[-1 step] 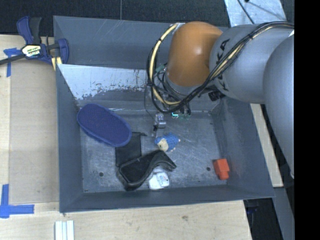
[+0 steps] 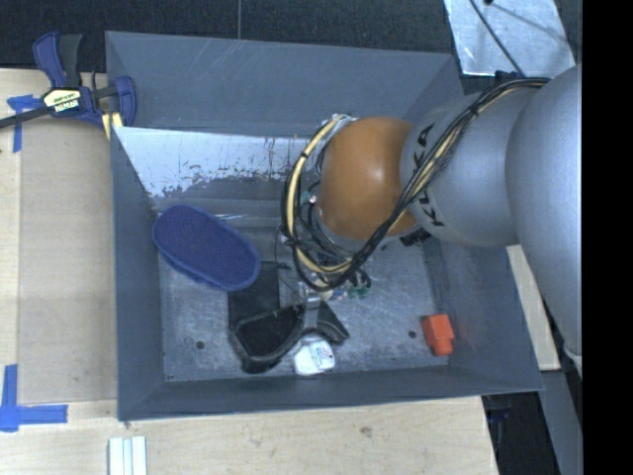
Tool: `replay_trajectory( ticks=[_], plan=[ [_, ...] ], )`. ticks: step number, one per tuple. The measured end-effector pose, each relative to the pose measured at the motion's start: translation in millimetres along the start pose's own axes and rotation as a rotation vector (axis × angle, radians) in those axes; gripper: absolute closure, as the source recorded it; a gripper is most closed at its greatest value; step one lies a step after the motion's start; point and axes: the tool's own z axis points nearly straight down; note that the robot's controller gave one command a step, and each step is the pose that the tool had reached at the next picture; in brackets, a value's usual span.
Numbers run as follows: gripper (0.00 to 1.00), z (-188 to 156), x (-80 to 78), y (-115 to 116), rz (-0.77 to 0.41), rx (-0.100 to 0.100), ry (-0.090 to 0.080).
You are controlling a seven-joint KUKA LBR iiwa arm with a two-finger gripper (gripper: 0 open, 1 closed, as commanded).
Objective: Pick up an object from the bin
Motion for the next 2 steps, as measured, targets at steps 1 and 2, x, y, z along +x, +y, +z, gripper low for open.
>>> replay_trajectory(
  ticks=[1, 2],
  plan=[
    [0.00, 8.9, -10.5, 42.3, 0.028, 0.003, -0.004],
    [0.00, 8.3, -12.9, 48.3, -0.267, -0.006, -0.011]
  ],
)
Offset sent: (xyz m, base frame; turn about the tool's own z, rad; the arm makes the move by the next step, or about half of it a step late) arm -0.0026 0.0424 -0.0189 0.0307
